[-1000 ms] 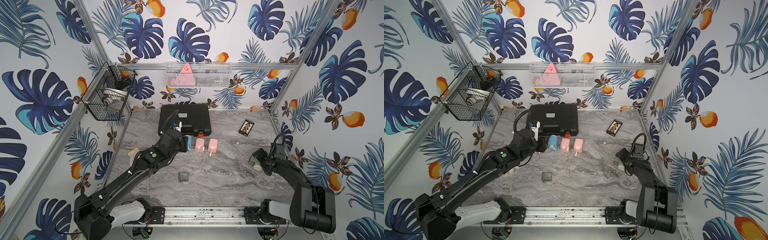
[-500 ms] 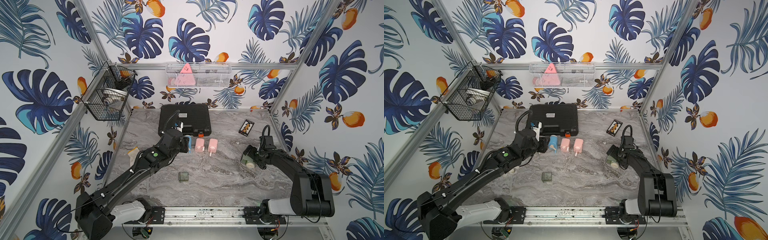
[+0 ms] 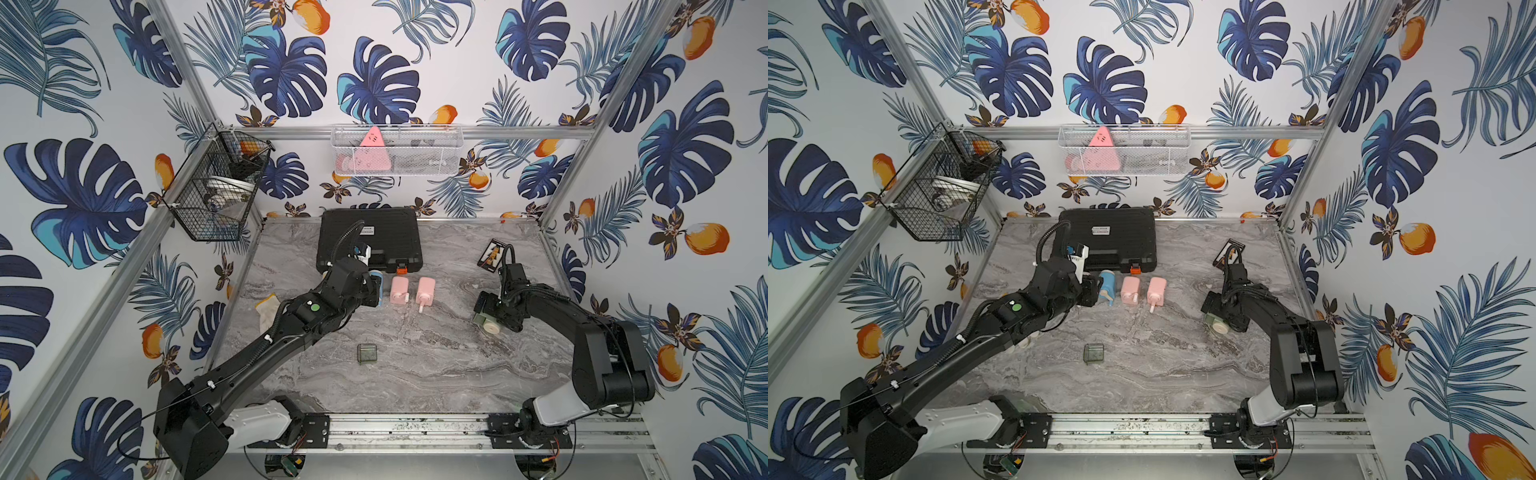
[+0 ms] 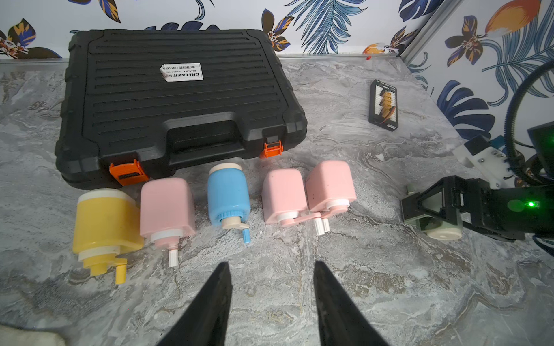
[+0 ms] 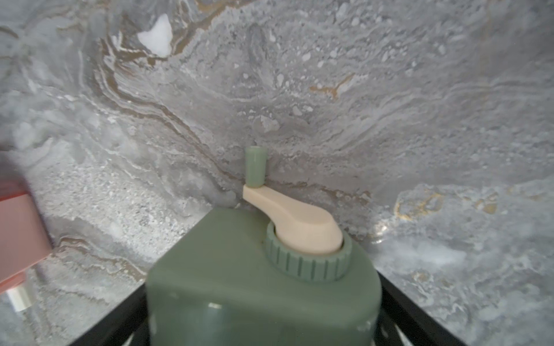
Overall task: Put the tray back into the pencil sharpener
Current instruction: Pick up the pencil sharpener from the center of the board.
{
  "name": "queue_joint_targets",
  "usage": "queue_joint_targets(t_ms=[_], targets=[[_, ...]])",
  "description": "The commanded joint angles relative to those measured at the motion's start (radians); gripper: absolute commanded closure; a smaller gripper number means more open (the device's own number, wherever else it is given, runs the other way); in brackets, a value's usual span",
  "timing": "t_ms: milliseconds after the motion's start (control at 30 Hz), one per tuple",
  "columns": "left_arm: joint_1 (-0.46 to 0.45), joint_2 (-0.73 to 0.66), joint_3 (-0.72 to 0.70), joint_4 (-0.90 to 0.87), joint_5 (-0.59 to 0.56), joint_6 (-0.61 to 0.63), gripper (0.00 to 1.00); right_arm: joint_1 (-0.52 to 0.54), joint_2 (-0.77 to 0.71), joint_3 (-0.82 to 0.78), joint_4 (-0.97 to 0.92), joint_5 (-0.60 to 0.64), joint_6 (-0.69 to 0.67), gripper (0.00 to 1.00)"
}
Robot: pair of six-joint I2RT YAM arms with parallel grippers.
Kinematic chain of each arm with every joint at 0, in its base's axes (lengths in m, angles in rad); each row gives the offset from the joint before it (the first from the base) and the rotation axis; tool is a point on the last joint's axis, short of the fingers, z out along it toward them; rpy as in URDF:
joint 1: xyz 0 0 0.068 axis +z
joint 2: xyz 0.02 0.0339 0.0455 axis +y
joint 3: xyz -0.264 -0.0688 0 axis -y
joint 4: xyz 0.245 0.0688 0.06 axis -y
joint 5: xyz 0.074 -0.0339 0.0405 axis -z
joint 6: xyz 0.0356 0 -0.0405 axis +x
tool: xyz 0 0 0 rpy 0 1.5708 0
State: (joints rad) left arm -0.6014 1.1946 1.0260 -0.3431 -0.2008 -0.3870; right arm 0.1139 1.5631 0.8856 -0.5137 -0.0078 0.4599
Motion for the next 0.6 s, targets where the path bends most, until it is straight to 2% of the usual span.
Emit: queue_joint_targets(t_ms=[0, 233, 400, 567], targets=[[0.002, 0.003, -0.001, 0.032, 0.014, 0.022, 0.52, 0.011, 0.025, 0.018, -0.052, 0.073, 0.014, 0.00], [0.001, -0.010, -0.022, 0.074, 0.034, 0.037, 0.53, 0.025, 0.060, 0.038, -0.045, 0.091, 0.025, 0.00], [0.001, -0.016, -0.045, 0.133, 0.083, 0.068, 0.53, 0.032, 0.067, 0.044, -0.042, 0.092, 0.020, 0.06], [0.002, -0.026, -0.090, 0.224, 0.137, 0.099, 0.52, 0.033, 0.063, 0.033, -0.030, 0.076, 0.022, 0.15]])
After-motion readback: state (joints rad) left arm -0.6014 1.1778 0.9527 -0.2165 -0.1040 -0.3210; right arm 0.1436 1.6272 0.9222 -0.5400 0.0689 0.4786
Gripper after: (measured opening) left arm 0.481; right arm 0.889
